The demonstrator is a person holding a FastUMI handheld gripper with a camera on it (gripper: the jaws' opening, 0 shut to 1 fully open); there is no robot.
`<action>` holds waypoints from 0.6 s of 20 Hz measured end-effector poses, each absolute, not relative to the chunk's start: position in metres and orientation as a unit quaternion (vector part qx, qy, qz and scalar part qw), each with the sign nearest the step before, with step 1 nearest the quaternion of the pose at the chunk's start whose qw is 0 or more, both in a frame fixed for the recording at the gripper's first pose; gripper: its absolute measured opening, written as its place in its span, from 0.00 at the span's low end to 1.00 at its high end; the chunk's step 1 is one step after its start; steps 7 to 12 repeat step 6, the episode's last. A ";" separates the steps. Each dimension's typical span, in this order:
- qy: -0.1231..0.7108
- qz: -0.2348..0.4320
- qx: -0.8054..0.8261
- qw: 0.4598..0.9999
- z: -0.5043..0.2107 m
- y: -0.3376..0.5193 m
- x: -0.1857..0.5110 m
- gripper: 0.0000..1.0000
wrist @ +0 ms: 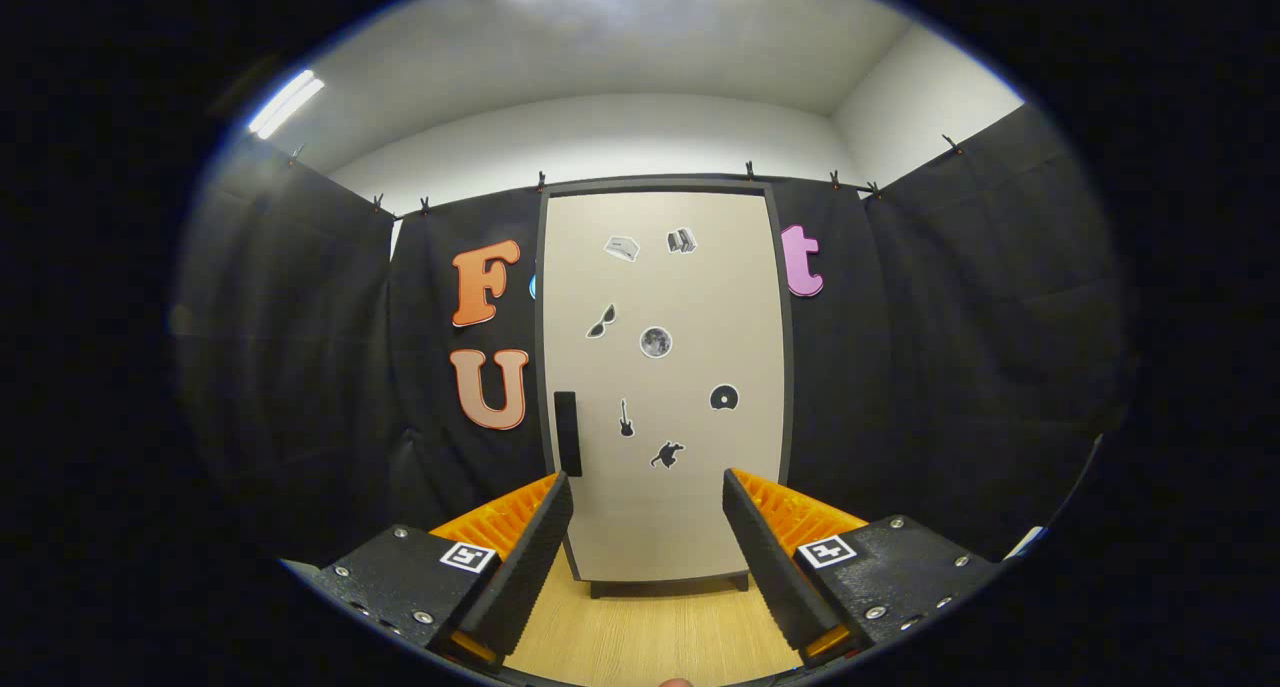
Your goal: Open the shoe cabinet door, grab the shoes and put them into the shoe cabinet, then close the shoe cabinet door.
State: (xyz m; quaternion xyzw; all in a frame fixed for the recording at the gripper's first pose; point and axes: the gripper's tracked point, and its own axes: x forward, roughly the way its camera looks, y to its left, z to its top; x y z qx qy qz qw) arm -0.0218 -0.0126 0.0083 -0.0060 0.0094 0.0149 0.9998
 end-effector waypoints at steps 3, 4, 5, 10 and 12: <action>0.004 0.012 -0.005 1.000 0.011 -0.013 -0.023 0.94; 0.005 0.011 -0.005 1.000 0.010 -0.013 -0.024 0.94; 0.005 0.011 -0.005 1.000 0.010 -0.013 -0.024 0.94; 0.004 0.010 -0.006 1.000 0.010 -0.013 -0.024 0.94; 0.004 0.010 -0.006 1.000 0.010 -0.013 -0.024 0.94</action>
